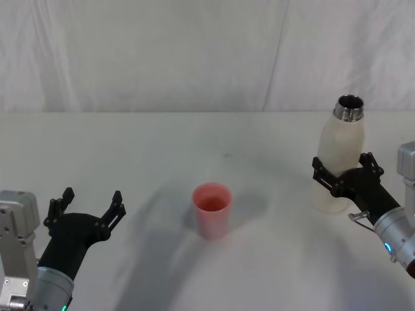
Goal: Grasp the thermos with one hand and pour water into the cup lid.
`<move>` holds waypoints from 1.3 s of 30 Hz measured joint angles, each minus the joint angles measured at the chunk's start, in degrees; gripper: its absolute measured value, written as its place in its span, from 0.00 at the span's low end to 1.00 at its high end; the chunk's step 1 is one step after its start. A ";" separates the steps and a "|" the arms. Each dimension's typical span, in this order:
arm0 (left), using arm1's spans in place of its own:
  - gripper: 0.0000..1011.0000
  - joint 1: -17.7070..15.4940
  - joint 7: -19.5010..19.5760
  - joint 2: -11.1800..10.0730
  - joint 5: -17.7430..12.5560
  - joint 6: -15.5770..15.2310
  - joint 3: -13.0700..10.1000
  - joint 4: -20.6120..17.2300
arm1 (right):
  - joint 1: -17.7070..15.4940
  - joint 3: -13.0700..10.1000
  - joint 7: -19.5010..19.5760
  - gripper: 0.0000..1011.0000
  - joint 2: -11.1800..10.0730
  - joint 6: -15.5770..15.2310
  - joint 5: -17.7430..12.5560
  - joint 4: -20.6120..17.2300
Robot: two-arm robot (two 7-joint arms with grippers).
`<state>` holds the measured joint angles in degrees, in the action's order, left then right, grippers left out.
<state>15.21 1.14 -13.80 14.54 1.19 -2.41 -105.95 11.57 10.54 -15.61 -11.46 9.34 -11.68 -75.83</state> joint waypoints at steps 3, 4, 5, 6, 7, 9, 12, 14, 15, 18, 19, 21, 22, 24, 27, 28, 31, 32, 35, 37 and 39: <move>0.99 0.00 0.00 0.00 0.00 0.00 0.00 0.00 | 0.00 0.00 -0.02 0.96 0.00 0.03 -0.02 -0.03; 0.99 0.00 0.00 0.00 0.00 0.00 0.00 0.00 | 0.00 -0.01 -0.01 0.97 0.00 0.03 -0.03 -0.03; 0.99 0.00 0.00 0.00 0.00 0.00 0.00 0.00 | 0.00 -0.01 -0.01 0.99 0.00 0.03 -0.03 -0.03; 0.99 0.00 0.00 0.00 0.00 0.00 0.00 0.00 | 0.00 -0.01 -0.03 0.99 0.00 0.03 -0.03 -0.03; 0.99 0.00 0.00 0.00 0.00 0.00 0.00 0.00 | 0.00 -0.01 -0.03 0.99 0.00 0.03 -0.04 -0.03; 0.99 0.00 0.00 0.00 0.00 0.00 0.00 0.00 | 0.00 -0.01 -0.05 0.99 0.00 0.02 -0.04 -0.04; 0.99 0.00 0.00 0.00 0.00 0.00 0.00 0.00 | 0.00 -0.01 -0.07 0.99 0.00 0.01 -0.06 -0.04; 0.99 0.00 0.00 0.00 0.00 0.00 0.00 0.00 | 0.00 -0.01 -0.08 0.99 0.00 0.00 -0.07 -0.05; 0.99 0.00 0.00 0.00 0.00 0.00 0.00 0.00 | 0.00 -0.01 -0.09 0.99 0.00 -0.01 -0.07 -0.06; 0.99 0.00 0.00 0.00 0.00 0.00 0.00 0.00 | 0.00 -0.01 -0.09 0.99 0.00 -0.02 -0.07 -0.07; 0.99 0.00 0.00 0.00 0.00 0.00 0.00 0.00 | 0.00 -0.01 -0.09 0.99 0.00 -0.03 -0.08 -0.07; 0.99 0.00 0.00 0.00 0.00 0.00 0.00 0.00 | -0.04 -0.01 -0.23 0.99 0.00 -0.07 -0.16 -0.19; 0.99 0.00 0.00 0.00 0.00 0.00 0.00 0.00 | -0.04 -0.01 -0.23 0.99 0.00 -0.07 -0.16 -0.19; 0.99 0.00 0.00 0.00 0.00 0.00 0.00 0.00 | -0.06 -0.02 -0.41 0.99 -0.01 -0.07 -0.34 -0.21; 0.99 0.00 0.00 0.00 0.00 0.00 0.00 0.00 | -0.10 -0.04 -0.61 0.99 -0.01 -0.06 -0.56 -0.24; 0.99 0.00 0.00 0.00 0.00 0.00 0.00 0.00 | -0.15 -0.06 -0.72 0.99 -0.01 -0.06 -0.71 -0.29; 0.99 0.00 0.00 0.00 0.00 0.00 0.00 0.00 | -0.27 -0.10 -0.76 0.99 0.00 -0.06 -0.96 -0.42; 0.99 0.00 0.00 0.00 0.00 0.00 0.00 0.00 | -0.33 -0.12 -0.76 0.99 0.01 -0.05 -1.00 -0.46; 0.99 0.00 0.00 0.00 0.00 0.00 0.00 0.00 | -0.62 -0.19 -0.76 0.99 0.03 -0.04 -1.14 -0.78; 0.99 0.00 0.00 0.00 0.00 0.00 0.00 0.00 | -0.77 -0.22 -0.74 0.99 0.03 -0.09 -1.19 -0.97; 0.99 0.00 0.00 0.00 0.00 0.00 0.00 0.00 | -0.99 -0.29 -0.67 0.99 -0.01 -0.16 -1.21 -1.28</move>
<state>15.21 1.14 -13.81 14.54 1.19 -2.41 -105.95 10.58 10.25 -16.28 -11.47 9.18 -12.89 -77.11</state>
